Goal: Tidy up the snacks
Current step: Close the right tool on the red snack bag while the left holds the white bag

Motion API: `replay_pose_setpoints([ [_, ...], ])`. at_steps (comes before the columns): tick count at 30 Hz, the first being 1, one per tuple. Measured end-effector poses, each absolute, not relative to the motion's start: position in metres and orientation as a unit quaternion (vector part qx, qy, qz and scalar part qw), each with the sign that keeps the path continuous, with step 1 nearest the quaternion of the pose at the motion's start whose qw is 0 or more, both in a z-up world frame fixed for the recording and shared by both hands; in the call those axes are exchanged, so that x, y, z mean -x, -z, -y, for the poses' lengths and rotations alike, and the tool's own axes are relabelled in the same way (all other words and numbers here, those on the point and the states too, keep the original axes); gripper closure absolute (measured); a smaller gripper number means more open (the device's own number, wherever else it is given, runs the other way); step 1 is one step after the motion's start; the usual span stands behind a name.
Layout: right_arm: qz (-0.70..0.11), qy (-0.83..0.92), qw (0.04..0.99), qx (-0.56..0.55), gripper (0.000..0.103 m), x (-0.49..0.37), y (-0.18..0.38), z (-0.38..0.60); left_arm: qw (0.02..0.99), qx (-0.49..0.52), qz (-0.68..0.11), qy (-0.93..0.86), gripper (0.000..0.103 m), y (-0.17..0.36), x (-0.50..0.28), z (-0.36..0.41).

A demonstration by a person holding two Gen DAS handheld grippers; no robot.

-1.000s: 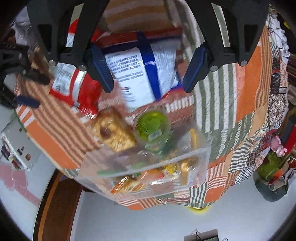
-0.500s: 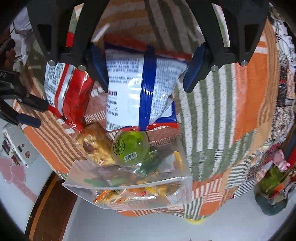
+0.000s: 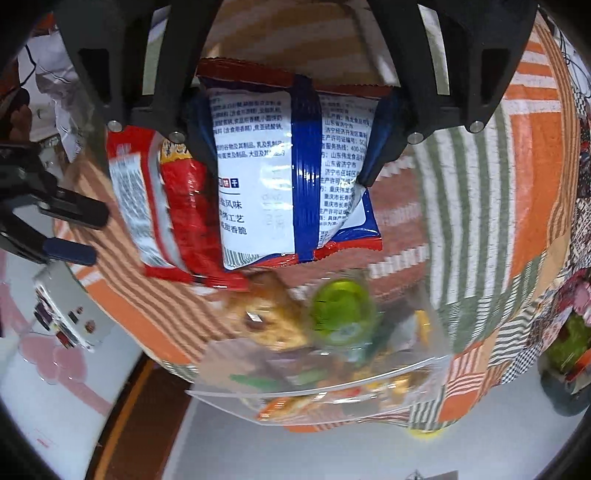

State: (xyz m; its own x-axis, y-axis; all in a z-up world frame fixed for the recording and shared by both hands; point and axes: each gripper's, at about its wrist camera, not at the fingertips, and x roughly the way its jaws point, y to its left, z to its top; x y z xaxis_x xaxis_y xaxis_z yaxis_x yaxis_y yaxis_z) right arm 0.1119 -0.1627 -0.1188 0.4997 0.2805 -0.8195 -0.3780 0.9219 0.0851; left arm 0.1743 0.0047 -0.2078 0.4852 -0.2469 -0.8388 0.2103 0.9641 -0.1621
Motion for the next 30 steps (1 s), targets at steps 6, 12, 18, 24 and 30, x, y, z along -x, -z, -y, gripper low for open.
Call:
replay_pose_setpoints([
  [6,-0.473,-0.192,0.86,0.019,0.03,-0.114,0.118,0.17,0.868,0.019,-0.481,0.126,0.037,0.202,-0.166,0.001],
  [12,-0.457,-0.214,0.863,0.032,0.019,-0.117,0.116,0.142,0.88,0.03,-0.466,0.081,0.037,0.19,-0.153,-0.031],
  [18,-0.482,-0.216,0.848,0.036,0.015,-0.132,0.136,0.109,0.881,0.059,-0.466,0.056,0.037,0.189,-0.147,-0.061],
  [24,-0.488,-0.205,0.848,0.032,0.006,-0.135,0.146,0.102,0.883,0.064,-0.461,0.057,0.037,0.191,-0.144,-0.061],
  [30,-0.481,-0.2,0.85,0.076,0.01,-0.134,0.148,0.091,0.885,0.062,-0.457,0.061,0.037,0.189,-0.146,-0.056],
])
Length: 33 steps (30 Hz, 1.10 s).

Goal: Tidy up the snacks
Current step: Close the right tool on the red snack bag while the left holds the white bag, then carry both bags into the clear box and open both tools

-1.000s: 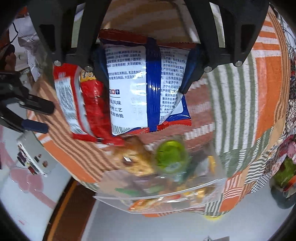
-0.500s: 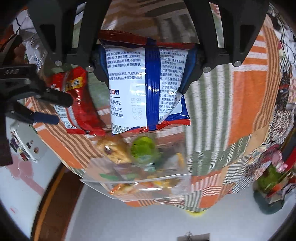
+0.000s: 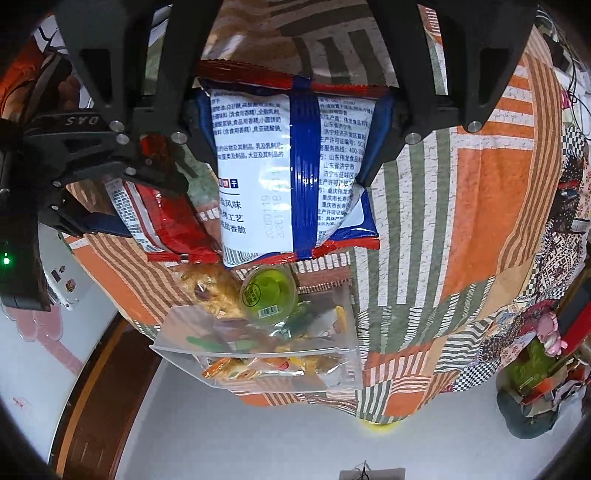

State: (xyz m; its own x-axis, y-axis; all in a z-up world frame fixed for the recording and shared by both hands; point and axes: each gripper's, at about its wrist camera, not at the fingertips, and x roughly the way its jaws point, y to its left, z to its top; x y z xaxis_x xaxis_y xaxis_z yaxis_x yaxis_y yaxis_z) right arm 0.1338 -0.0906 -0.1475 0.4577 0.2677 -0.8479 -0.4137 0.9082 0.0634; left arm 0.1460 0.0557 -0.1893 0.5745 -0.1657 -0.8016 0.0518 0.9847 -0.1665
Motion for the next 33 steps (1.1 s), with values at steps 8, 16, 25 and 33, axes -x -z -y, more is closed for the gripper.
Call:
replay_pose_setpoints([
  [8,-0.469,-0.206,0.856,0.065,0.039,-0.135,0.139,0.109,0.891,0.061,-0.446,0.06,0.037,0.179,-0.151,-0.053],
  [16,-0.446,-0.197,0.872,0.051,0.039,-0.127,0.121,0.134,0.901,0.058,-0.425,0.058,0.037,0.158,-0.162,-0.051],
  [25,-0.384,-0.183,0.904,0.045,0.039,-0.14,0.076,0.15,0.919,0.049,-0.387,0.052,0.037,0.122,-0.187,-0.049],
  [33,-0.332,-0.175,0.926,0.041,0.039,-0.16,0.047,0.148,0.933,0.048,-0.354,0.047,0.037,0.095,-0.216,-0.048],
])
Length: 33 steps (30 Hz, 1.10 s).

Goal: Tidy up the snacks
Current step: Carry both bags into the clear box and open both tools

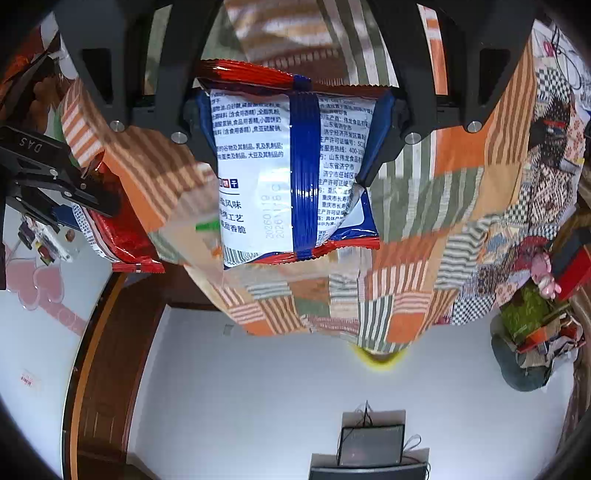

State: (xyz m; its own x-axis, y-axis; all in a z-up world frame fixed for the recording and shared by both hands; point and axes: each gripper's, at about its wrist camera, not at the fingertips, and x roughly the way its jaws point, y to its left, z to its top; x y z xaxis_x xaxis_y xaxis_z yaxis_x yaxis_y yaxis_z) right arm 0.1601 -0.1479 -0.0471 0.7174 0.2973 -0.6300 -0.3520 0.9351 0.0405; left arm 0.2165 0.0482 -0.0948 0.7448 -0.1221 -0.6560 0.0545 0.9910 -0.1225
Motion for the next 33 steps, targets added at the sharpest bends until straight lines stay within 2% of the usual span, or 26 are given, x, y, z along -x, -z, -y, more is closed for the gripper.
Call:
replay_pose_setpoints([
  [15,-0.294,-0.184,0.937,0.044,0.039,-0.215,0.036,0.128,0.94,0.039,-0.336,0.039,0.037,0.082,-0.289,-0.046],
  [33,-0.383,-0.201,0.901,0.023,0.039,-0.29,0.082,0.121,0.914,0.039,-0.403,0.035,0.037,0.135,-0.369,-0.05],
])
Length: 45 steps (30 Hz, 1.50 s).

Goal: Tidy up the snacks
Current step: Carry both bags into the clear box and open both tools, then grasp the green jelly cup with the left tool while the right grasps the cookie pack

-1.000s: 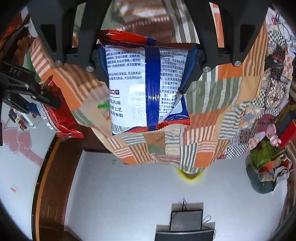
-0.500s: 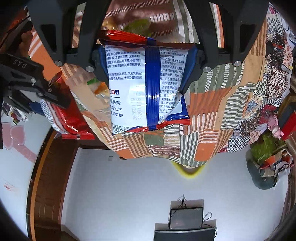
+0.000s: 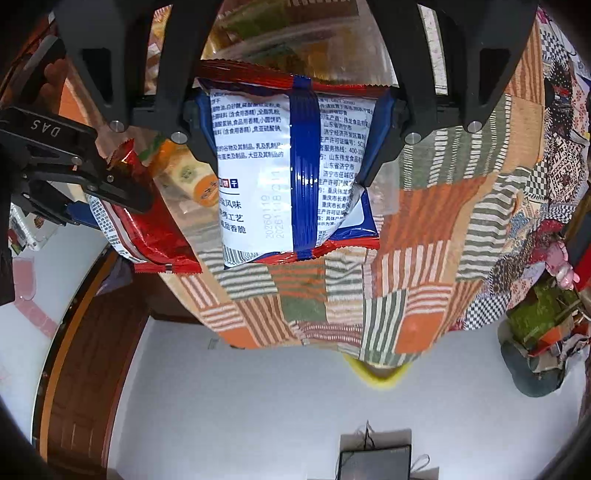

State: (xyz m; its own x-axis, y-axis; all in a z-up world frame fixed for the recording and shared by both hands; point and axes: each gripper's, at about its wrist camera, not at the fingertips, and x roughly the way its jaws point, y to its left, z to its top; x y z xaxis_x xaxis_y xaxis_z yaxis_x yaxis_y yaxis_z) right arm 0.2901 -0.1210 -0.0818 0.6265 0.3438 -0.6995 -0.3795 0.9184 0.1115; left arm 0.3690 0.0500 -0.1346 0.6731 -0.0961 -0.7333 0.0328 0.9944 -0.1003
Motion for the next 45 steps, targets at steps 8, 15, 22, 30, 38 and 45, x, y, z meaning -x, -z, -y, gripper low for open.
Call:
replay_pose_setpoints([
  [8,-0.41,-0.217,0.886,0.02,0.039,-0.301,0.093,0.12,0.906,0.026,-0.421,0.032,0.037,0.153,-0.382,-0.045],
  [15,-0.419,-0.222,0.88,0.028,0.038,-0.308,0.096,0.117,0.903,0.023,-0.427,0.03,0.037,0.154,-0.385,-0.041],
  [22,-0.413,-0.204,0.887,0.042,0.034,-0.304,0.087,0.117,0.909,0.026,-0.414,0.033,0.035,0.139,-0.376,-0.041],
  [30,-0.37,-0.213,0.902,0.071,0.03,-0.27,0.061,0.118,0.926,0.02,-0.373,0.048,0.033,0.101,-0.34,-0.038],
  [38,-0.349,-0.237,0.904,0.066,0.029,-0.236,0.048,0.123,0.927,0.015,-0.371,0.046,0.031,0.097,-0.297,-0.046],
  [45,-0.369,-0.246,0.895,0.057,0.029,-0.214,0.065,0.12,0.915,0.023,-0.401,0.043,0.03,0.125,-0.264,-0.056],
])
